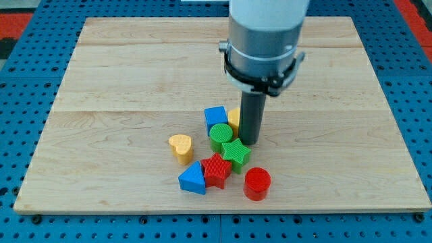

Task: Slide the yellow hexagon towards the center

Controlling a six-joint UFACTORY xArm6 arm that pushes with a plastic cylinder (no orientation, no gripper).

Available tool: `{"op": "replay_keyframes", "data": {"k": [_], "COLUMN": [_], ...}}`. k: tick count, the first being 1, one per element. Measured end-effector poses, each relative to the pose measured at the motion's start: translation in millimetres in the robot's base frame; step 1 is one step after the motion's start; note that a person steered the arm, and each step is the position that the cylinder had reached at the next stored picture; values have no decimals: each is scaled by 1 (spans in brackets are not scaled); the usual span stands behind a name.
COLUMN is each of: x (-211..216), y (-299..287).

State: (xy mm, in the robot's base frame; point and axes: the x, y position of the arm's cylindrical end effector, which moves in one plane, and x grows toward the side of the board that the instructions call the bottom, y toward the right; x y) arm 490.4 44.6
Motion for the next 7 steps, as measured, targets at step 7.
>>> {"op": "replay_keyframes", "data": {"k": [7], "x": [-7], "y": [39]}}
